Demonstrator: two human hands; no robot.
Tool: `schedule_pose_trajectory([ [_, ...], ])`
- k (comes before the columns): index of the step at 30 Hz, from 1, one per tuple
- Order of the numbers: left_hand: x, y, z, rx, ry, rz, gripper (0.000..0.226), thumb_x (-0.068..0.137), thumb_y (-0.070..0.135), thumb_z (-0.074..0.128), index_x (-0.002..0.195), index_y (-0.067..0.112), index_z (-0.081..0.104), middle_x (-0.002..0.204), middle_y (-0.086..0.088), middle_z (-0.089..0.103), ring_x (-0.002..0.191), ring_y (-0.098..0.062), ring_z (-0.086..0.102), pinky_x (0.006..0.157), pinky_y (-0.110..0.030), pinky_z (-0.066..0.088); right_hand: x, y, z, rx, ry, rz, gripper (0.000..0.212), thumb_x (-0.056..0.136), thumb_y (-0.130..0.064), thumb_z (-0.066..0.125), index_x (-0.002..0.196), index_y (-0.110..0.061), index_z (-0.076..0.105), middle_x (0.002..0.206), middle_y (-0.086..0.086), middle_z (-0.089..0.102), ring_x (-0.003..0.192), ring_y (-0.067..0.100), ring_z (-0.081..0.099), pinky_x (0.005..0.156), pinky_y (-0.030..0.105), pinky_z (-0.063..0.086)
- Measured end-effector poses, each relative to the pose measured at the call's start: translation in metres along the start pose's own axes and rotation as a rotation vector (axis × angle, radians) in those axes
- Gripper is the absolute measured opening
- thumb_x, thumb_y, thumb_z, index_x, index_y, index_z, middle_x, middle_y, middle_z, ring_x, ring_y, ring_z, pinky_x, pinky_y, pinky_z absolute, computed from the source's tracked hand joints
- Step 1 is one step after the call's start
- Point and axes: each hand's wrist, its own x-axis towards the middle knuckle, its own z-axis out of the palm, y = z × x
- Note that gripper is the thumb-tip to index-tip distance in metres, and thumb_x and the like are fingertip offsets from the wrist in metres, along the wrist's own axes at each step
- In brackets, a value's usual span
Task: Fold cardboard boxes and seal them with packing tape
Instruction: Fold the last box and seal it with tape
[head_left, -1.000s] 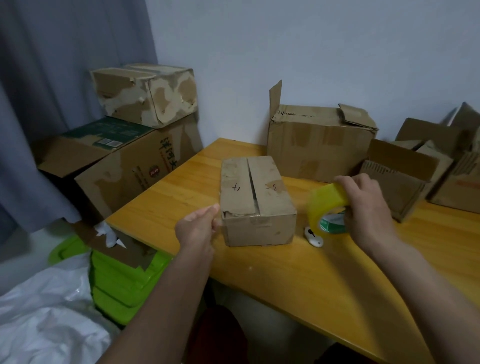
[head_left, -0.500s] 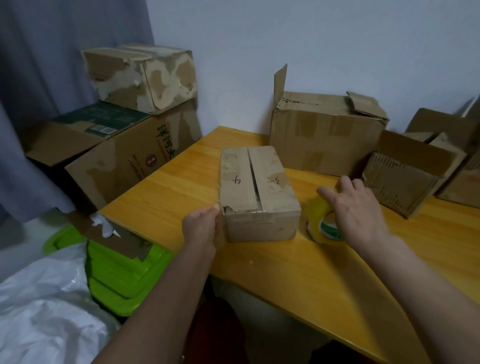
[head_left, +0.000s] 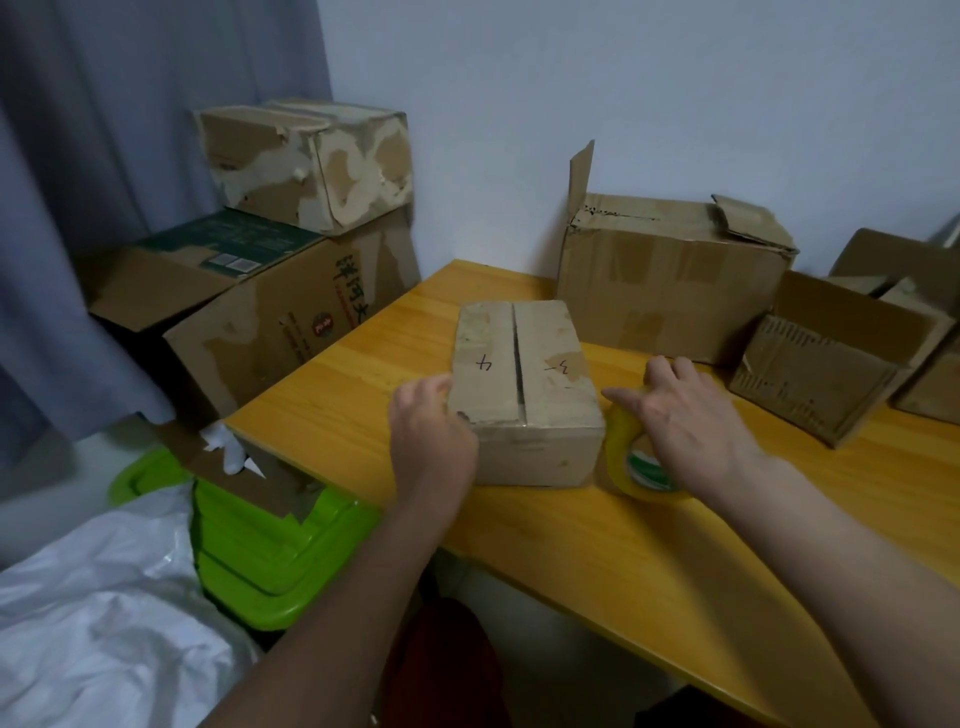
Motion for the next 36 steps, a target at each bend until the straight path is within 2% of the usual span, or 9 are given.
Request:
schedule_pose_trajectory([
  [4,-0.011,0.021,-0.002,0.377,-0.199,0.299,0.035,0.102,0.029,0.034,0.126,0.019,0.056,0.125,-0.005,0.059,0.114,-0.021,0.049,0.095,-0.035,0.04,0.002,-0.025,-0.002,0.158,-0.006,-0.087,0.06,0.093,-0.022,0.056,0.146,-0.033,0.03,0.113,0.003,0.042,0.105,0.02,0.04,0.084,0.03,0.04],
  [9,-0.007,0.02,0.006,0.661,-0.396,0.164,0.074,0.091,0.072,0.022,0.153,0.032,0.018,0.158,-0.022,0.017,0.145,-0.041,0.013,0.117,-0.052,0.007,0.0,-0.036,-0.001,0.501,-0.184,-0.092,0.063,0.089,-0.031,0.064,0.144,-0.036,0.033,0.12,0.003,0.043,0.116,0.019,0.038,0.092,0.028,0.036],
  [12,-0.003,0.013,0.007,0.647,-0.383,0.186,0.073,0.091,0.07,0.031,0.153,0.036,0.012,0.16,-0.022,0.009,0.147,-0.04,0.006,0.118,-0.051,0.002,-0.003,-0.018,-0.008,0.942,-0.397,-0.102,0.057,0.082,-0.048,0.065,0.135,-0.032,0.048,0.126,-0.003,0.052,0.111,0.007,0.048,0.091,0.02,0.043],
  [14,-0.002,0.006,0.003,0.611,-0.386,0.224,0.07,0.093,0.066,0.036,0.153,0.037,0.015,0.16,-0.02,0.009,0.147,-0.037,0.005,0.119,-0.048,0.003,0.002,-0.003,0.004,1.141,-0.343,0.09,0.051,0.083,-0.058,0.055,0.119,-0.024,0.063,0.117,-0.005,0.061,0.106,0.011,0.056,0.089,0.026,0.047],
  [16,-0.001,0.0,-0.002,0.568,-0.393,0.281,0.066,0.094,0.061,0.04,0.152,0.038,0.018,0.161,-0.017,0.01,0.148,-0.032,0.007,0.119,-0.044,0.003,0.011,0.009,0.031,0.889,-0.224,0.372,0.053,0.088,-0.058,0.052,0.115,-0.015,0.064,0.116,0.004,0.062,0.106,0.023,0.057,0.088,0.037,0.048],
  [19,-0.003,-0.005,-0.008,0.523,-0.431,0.362,0.061,0.095,0.051,0.044,0.151,0.039,0.022,0.162,-0.012,0.011,0.149,-0.023,0.006,0.12,-0.04,-0.002,0.01,0.004,0.07,0.506,-0.322,0.518,0.052,0.092,-0.052,0.052,0.119,-0.008,0.056,0.125,0.017,0.052,0.11,0.035,0.053,0.086,0.037,0.045],
  [26,0.002,-0.01,-0.018,0.512,-0.544,0.453,0.061,0.097,0.047,0.044,0.151,0.039,0.018,0.163,-0.008,0.008,0.149,-0.02,0.004,0.119,-0.034,-0.003,0.01,0.012,0.086,0.642,-0.37,0.447,0.028,0.083,-0.028,0.072,0.094,-0.014,0.05,0.099,0.008,0.055,0.085,0.024,0.051,0.064,0.029,0.037],
  [30,0.011,-0.013,-0.023,0.546,-0.608,0.604,0.058,0.097,0.048,0.046,0.149,0.043,0.021,0.162,-0.004,0.012,0.149,-0.014,0.006,0.118,-0.035,-0.01,-0.008,0.043,0.053,1.266,-0.393,0.257,0.013,0.076,-0.007,0.077,0.083,-0.004,0.066,0.071,0.006,0.062,0.066,0.016,0.055,0.057,0.025,0.044],
  [36,0.042,-0.001,-0.006,0.497,-0.826,0.793,0.057,0.095,0.047,0.051,0.147,0.046,0.025,0.162,0.007,0.012,0.148,-0.006,0.002,0.119,-0.042,-0.011,0.004,0.009,0.005,1.522,-0.149,-0.037,0.015,0.093,-0.017,0.056,0.099,-0.004,0.06,0.086,0.006,0.072,0.079,0.017,0.066,0.074,0.026,0.052],
])
